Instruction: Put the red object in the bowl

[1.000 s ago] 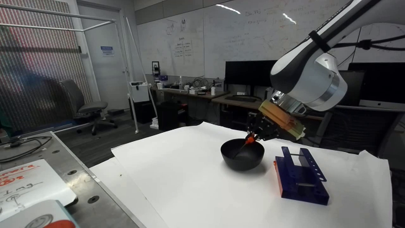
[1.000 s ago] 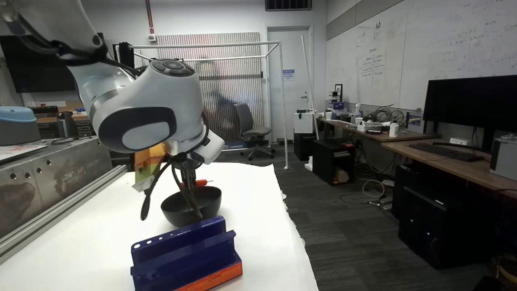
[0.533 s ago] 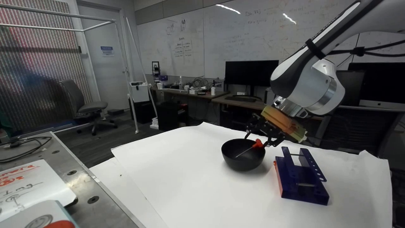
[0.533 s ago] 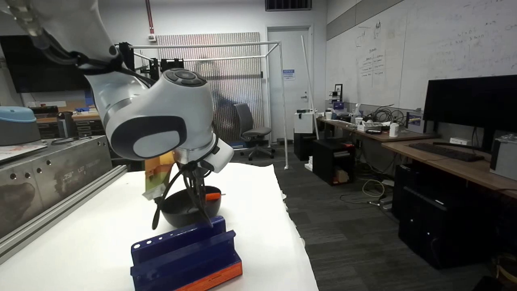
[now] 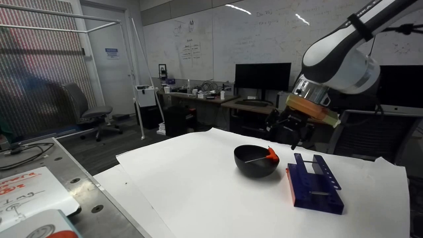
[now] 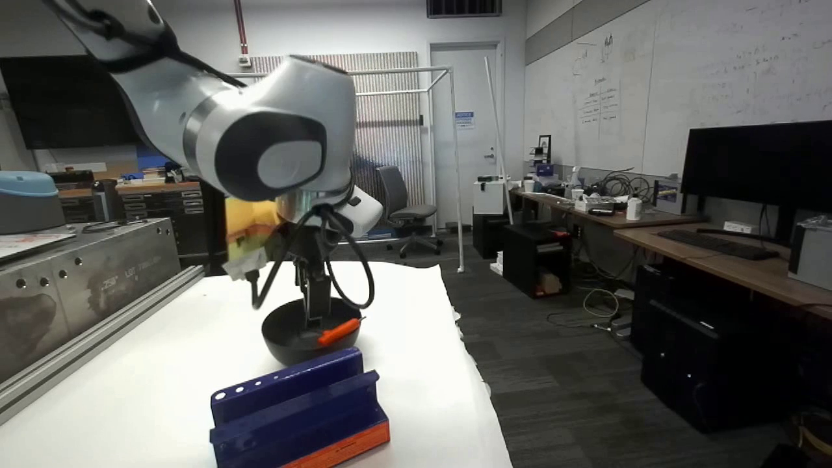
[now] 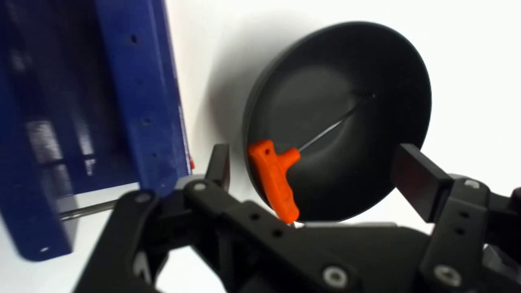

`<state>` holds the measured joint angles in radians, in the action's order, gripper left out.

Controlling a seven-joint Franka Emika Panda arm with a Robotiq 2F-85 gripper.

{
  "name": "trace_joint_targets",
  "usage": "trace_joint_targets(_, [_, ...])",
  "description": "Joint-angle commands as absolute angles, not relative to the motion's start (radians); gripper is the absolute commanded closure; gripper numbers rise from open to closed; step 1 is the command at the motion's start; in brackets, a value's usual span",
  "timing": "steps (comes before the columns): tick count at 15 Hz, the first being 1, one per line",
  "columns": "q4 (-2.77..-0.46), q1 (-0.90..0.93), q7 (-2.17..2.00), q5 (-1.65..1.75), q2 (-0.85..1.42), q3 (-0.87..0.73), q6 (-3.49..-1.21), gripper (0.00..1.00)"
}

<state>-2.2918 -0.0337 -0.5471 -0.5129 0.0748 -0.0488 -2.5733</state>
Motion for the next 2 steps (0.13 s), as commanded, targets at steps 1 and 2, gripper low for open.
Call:
trace_joint_targets(1, [-2.305,-0.036,-0.720,-0.307,-0.123,-0.060,-2.292,0.00])
trace_joint_targets(2, [-2.291,-0.040,-0.742,-0.279,-0.156,-0.052,-2.206,0.00])
